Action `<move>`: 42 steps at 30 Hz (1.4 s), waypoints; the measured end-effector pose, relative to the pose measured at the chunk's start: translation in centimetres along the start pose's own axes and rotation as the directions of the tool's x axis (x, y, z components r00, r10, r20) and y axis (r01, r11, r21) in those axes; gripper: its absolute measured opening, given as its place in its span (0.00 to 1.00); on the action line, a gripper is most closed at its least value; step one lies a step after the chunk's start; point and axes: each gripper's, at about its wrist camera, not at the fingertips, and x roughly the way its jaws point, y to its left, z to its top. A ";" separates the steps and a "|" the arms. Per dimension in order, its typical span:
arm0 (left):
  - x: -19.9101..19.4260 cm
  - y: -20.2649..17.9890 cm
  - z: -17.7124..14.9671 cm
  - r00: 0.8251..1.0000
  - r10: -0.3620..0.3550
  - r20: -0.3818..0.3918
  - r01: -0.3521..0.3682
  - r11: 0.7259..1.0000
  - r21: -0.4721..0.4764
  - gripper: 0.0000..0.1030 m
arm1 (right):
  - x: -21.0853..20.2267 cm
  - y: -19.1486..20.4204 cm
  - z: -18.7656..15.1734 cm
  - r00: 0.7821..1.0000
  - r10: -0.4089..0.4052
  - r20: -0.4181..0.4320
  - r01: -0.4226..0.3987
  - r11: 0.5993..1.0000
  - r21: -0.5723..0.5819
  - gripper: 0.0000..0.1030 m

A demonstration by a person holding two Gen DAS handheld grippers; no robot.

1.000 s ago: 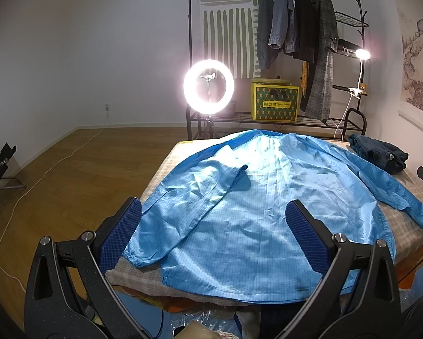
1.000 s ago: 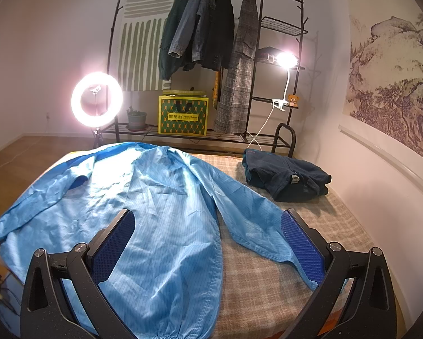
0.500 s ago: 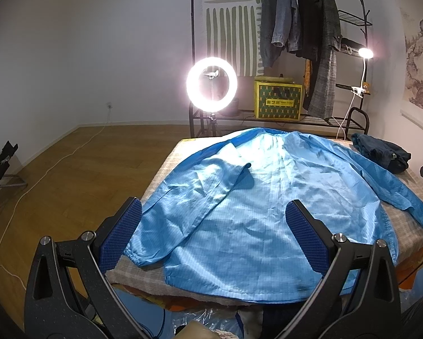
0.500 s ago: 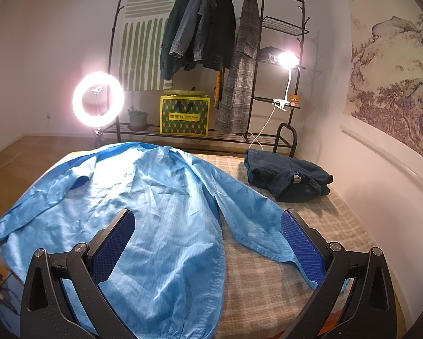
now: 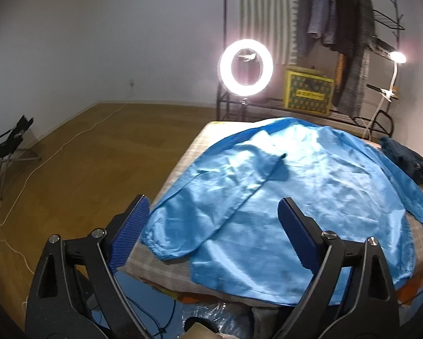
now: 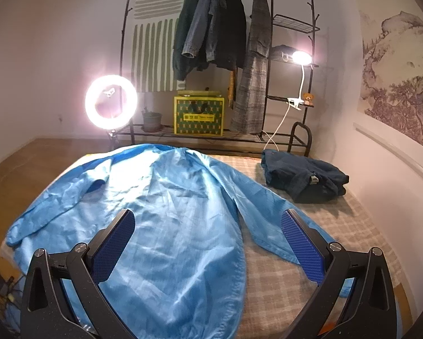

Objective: Fold large clothes

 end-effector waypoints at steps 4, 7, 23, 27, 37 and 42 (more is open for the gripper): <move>2.5 2.3 0.1 0.998 0.014 -0.055 -0.016 0.999 -0.038 0.90 | 0.2 0.5 -0.1 0.994 0.096 0.046 -0.097 0.995 0.016 1.00; 5.0 4.5 -0.1 0.992 0.026 -0.123 -0.035 0.997 -0.076 0.83 | 0.8 1.3 -0.1 0.988 0.149 0.037 -0.150 0.989 0.015 1.00; 19.0 16.2 -7.4 0.828 -0.225 -0.513 -0.094 0.847 -0.524 0.70 | 2.3 3.6 -1.0 0.975 0.219 -0.040 -0.220 0.975 -0.031 1.00; 20.7 16.2 -8.2 0.807 -0.255 -0.533 -0.098 0.831 -0.548 0.69 | 2.5 3.4 -1.1 0.975 0.217 -0.049 -0.218 0.976 -0.027 1.00; 23.2 16.0 -8.9 0.776 -0.272 -0.569 -0.119 0.823 -0.556 0.12 | 2.7 3.0 -1.5 0.976 0.208 -0.061 -0.211 0.977 -0.038 1.00; 21.4 15.4 -6.7 0.845 -0.199 -0.497 -0.087 0.865 -0.494 0.06 | 2.8 2.6 -1.8 0.973 0.219 -0.077 -0.222 0.974 -0.034 1.00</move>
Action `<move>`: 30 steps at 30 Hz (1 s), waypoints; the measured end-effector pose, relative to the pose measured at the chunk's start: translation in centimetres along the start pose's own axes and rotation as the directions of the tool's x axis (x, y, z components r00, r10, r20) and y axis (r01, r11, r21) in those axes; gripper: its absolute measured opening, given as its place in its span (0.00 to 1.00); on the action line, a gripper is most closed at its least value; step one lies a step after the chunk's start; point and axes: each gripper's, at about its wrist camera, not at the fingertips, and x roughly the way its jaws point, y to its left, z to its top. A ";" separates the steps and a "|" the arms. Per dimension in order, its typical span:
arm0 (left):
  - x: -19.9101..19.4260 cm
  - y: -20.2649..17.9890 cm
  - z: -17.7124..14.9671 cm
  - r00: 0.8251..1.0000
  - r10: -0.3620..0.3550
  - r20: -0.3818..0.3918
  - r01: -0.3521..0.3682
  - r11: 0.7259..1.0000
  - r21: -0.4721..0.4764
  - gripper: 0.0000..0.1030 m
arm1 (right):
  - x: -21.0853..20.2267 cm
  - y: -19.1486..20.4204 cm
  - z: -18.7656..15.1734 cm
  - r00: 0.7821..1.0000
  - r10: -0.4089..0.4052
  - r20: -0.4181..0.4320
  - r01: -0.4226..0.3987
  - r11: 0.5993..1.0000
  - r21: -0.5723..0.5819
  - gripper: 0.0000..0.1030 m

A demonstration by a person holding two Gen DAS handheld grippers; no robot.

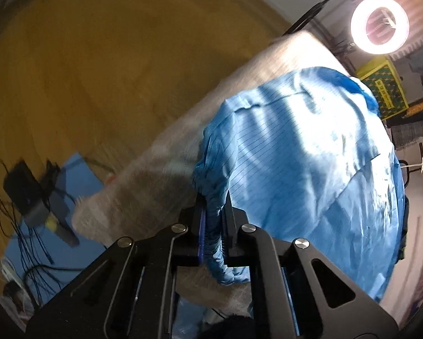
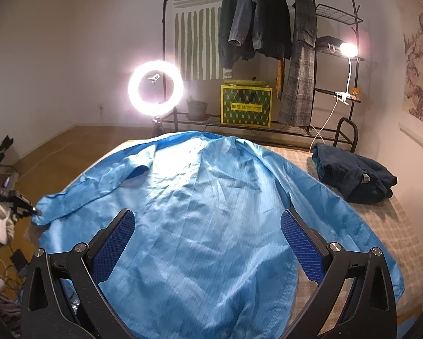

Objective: Fold large clothes

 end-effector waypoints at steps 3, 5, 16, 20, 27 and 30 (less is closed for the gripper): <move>-3.0 -2.6 -0.4 0.992 0.026 0.125 -0.041 0.992 0.119 0.05 | 0.2 0.0 0.0 1.000 0.011 -0.013 -0.010 1.000 0.004 1.00; -5.4 -5.2 -1.3 0.976 0.019 0.218 -0.069 0.972 0.223 0.05 | 0.5 0.1 0.0 0.999 0.023 -0.025 -0.023 1.000 0.011 1.00; -13.2 -19.7 -14.7 0.905 -0.253 0.343 -0.111 0.637 0.763 0.05 | 3.9 -0.4 -0.1 0.972 0.169 -0.161 -0.147 0.979 0.141 0.65; -12.1 -22.5 -21.3 0.923 -0.281 0.263 -0.122 0.435 0.892 0.05 | 5.3 -0.7 0.0 0.956 0.215 -0.198 -0.175 0.964 0.198 0.60; -10.4 -24.1 -29.4 0.944 -0.278 0.177 -0.125 0.192 0.973 0.05 | 8.4 -1.4 -0.6 0.903 0.339 -0.265 -0.242 0.909 0.338 0.57; -10.1 -24.5 -31.3 0.944 -0.290 0.158 -0.124 0.132 0.983 0.05 | 9.3 -1.7 -0.8 0.886 0.362 -0.289 -0.240 0.893 0.381 0.57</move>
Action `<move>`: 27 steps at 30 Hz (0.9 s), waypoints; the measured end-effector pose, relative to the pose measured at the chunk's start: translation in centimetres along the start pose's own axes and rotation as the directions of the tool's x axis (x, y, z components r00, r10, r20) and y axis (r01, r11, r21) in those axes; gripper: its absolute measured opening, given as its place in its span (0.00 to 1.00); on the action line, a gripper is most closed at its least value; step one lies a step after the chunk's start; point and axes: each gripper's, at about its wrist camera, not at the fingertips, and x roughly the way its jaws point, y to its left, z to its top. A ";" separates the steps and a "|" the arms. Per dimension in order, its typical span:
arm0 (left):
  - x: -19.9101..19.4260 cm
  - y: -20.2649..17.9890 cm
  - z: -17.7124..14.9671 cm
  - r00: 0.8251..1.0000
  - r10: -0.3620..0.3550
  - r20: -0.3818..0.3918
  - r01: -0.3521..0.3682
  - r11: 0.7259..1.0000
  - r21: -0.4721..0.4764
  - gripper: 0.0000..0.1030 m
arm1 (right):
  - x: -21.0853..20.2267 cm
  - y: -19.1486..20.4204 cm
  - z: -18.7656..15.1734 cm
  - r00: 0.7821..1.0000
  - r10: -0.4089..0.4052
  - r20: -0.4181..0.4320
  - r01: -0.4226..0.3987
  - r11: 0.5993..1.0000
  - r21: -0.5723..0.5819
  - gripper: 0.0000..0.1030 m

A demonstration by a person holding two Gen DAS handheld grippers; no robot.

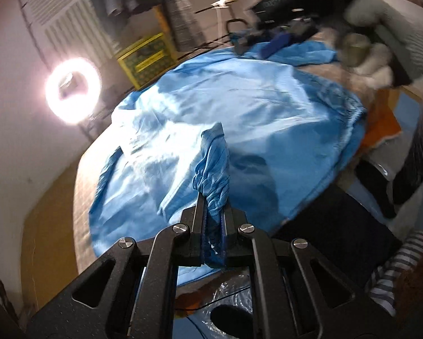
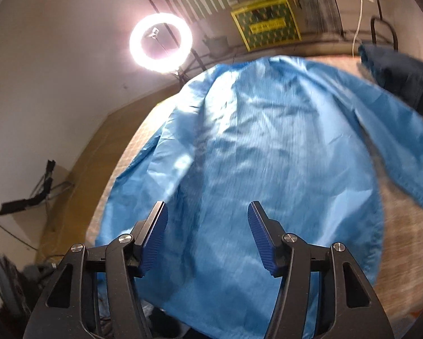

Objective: Fold large clothes

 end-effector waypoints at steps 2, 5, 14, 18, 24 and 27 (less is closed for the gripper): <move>0.5 -0.9 0.3 1.000 -0.021 -0.010 0.021 1.000 0.020 0.05 | 0.4 -0.3 0.1 1.000 0.006 -0.015 -0.005 1.000 0.022 0.57; 1.1 -1.1 0.2 0.997 -0.047 -0.055 0.049 0.998 0.029 0.10 | 0.7 -0.8 0.0 0.999 0.008 -0.039 -0.006 0.999 0.042 0.57; -2.4 5.4 -1.2 0.980 -0.185 -0.078 0.167 0.966 -0.195 0.52 | 2.5 -0.8 -1.5 0.987 0.027 -0.157 -0.020 0.999 0.042 0.57; -2.0 11.8 -1.1 0.983 -0.170 -0.074 0.130 0.918 -0.375 0.52 | 4.4 -0.4 -3.1 0.977 0.038 -0.211 -0.028 0.998 0.048 0.57; 6.6 23.0 -0.5 0.963 -0.270 -0.016 0.167 0.640 -0.750 0.52 | 7.2 0.7 -3.8 0.957 0.083 -0.279 -0.061 0.995 0.085 0.57; 12.7 26.6 -0.1 0.950 -0.311 0.008 0.170 0.498 -0.850 0.54 | 7.5 1.6 -3.6 0.958 0.064 -0.280 -0.056 0.998 0.037 0.57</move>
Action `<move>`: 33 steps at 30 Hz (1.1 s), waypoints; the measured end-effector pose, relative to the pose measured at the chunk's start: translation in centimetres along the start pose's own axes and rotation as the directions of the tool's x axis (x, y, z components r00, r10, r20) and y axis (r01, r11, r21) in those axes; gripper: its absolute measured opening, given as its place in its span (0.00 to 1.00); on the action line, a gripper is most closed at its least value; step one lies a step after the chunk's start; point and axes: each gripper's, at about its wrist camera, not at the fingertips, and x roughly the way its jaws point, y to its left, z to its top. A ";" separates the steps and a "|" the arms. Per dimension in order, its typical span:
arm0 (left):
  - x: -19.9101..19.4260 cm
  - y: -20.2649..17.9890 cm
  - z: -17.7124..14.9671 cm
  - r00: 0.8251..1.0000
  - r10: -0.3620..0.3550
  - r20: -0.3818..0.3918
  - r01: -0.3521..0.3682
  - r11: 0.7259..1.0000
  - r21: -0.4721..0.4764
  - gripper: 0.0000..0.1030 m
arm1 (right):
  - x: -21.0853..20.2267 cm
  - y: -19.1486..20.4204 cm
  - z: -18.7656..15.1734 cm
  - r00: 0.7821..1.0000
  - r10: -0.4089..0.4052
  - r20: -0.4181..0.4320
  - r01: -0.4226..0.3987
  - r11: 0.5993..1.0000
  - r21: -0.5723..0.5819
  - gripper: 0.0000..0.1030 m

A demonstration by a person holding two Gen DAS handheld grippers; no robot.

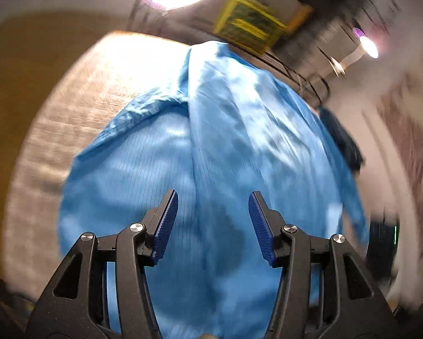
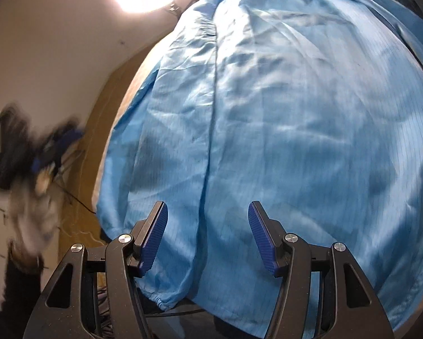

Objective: Fold large clothes

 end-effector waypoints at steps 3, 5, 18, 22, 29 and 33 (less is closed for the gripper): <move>4.6 2.8 3.7 0.999 -0.050 -0.013 0.047 0.984 -0.174 0.57 | -0.1 0.4 0.3 1.000 -0.022 0.009 0.023 0.999 -0.029 0.57; 7.5 4.9 5.4 0.994 -0.105 -0.008 0.097 0.949 -0.300 0.57 | -0.1 0.4 0.5 0.999 -0.046 0.018 0.046 0.998 -0.042 0.57; 15.7 9.0 9.9 0.983 -0.161 0.093 0.186 0.833 -0.521 0.40 | 2.5 -0.8 2.1 0.993 -0.121 -0.010 0.121 0.993 -0.013 0.57; 15.8 10.3 10.1 0.980 -0.157 0.125 0.200 0.817 -0.540 0.04 | 3.5 -1.0 2.1 0.990 -0.136 -0.031 0.136 0.991 -0.002 0.57; 12.6 14.5 11.7 0.957 -0.103 0.272 0.250 0.768 -0.589 0.01 | 4.4 0.1 2.1 0.990 -0.139 -0.036 0.137 0.990 -0.038 0.57; 12.7 17.2 13.3 0.953 -0.101 0.286 0.265 0.738 -0.620 0.01 | 5.5 1.6 2.0 0.995 -0.061 -0.081 0.057 0.997 -0.058 0.57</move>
